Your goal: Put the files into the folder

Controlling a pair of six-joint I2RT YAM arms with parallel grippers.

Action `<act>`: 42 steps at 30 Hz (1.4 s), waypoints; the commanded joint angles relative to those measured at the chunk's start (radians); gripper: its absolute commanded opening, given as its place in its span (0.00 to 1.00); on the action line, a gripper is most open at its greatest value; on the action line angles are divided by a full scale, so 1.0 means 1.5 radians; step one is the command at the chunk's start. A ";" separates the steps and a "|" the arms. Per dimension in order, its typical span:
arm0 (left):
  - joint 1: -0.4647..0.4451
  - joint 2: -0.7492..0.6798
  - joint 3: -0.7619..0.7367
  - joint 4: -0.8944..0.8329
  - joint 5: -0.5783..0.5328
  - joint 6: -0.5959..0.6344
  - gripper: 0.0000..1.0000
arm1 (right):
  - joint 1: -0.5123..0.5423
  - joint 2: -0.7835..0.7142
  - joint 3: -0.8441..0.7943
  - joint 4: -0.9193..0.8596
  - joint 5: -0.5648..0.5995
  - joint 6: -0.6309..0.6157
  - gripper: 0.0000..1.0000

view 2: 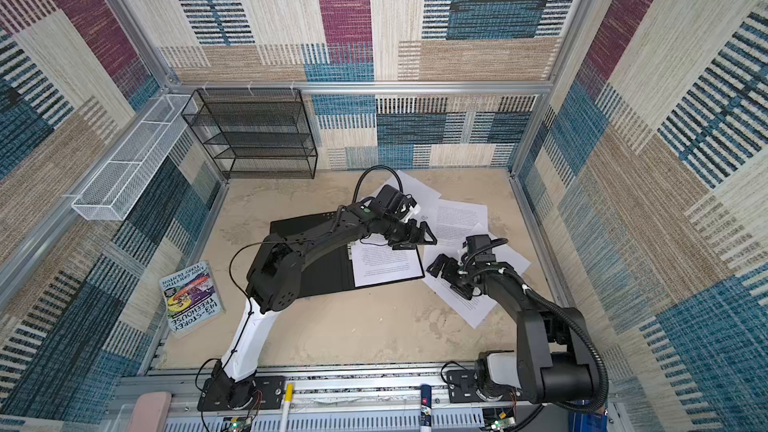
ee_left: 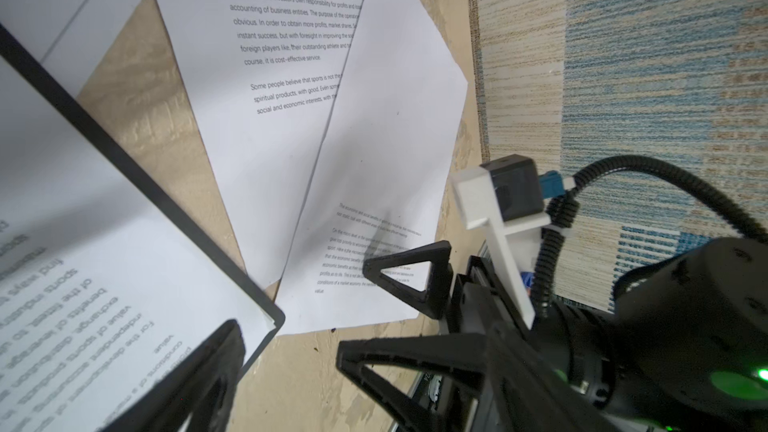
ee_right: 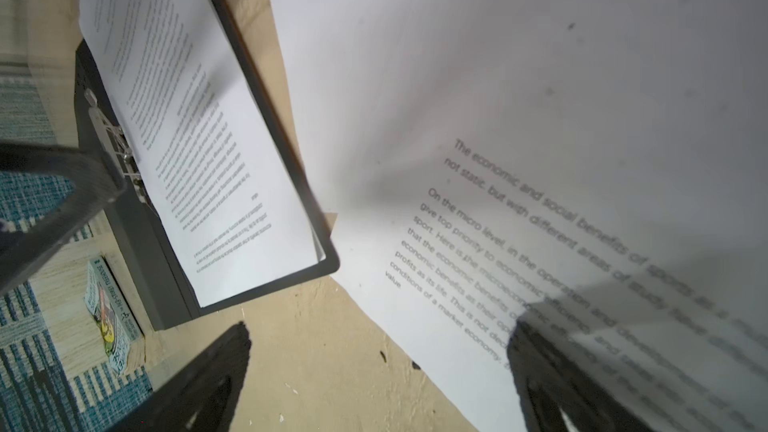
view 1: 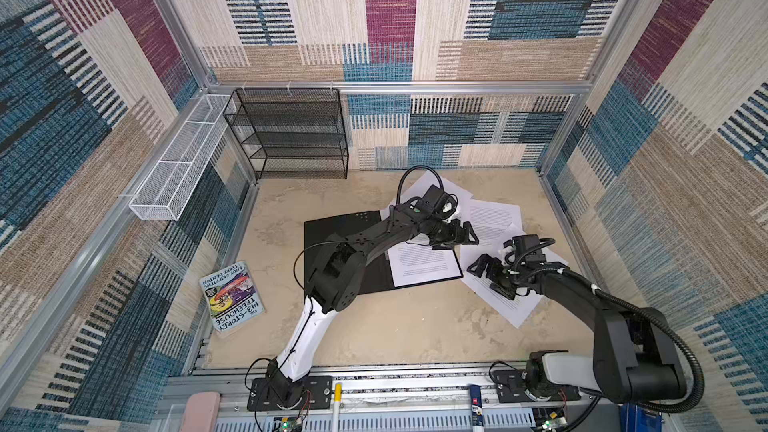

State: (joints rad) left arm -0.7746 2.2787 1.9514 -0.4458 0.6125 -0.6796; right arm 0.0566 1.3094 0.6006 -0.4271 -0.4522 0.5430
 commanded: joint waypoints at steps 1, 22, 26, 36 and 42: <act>0.000 -0.011 -0.007 0.004 0.004 0.010 0.91 | 0.002 -0.027 0.038 -0.090 0.050 -0.015 1.00; -0.139 0.139 0.143 -0.121 0.018 0.083 0.90 | -0.352 0.042 0.066 0.051 0.129 0.061 1.00; -0.139 0.157 0.155 -0.143 0.001 0.090 0.90 | -0.352 0.047 0.037 0.064 0.147 0.059 1.00; -0.139 0.148 0.090 -0.163 -0.066 0.075 0.90 | -0.353 0.086 -0.010 0.101 0.061 0.026 1.00; -0.137 0.109 0.008 -0.161 -0.098 0.042 0.90 | -0.349 0.116 -0.019 0.123 -0.050 -0.016 1.00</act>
State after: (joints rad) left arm -0.9817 2.4477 2.0216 -0.5392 0.5804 -0.5793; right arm -0.4721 1.4548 0.5919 -0.1028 -0.4385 0.5423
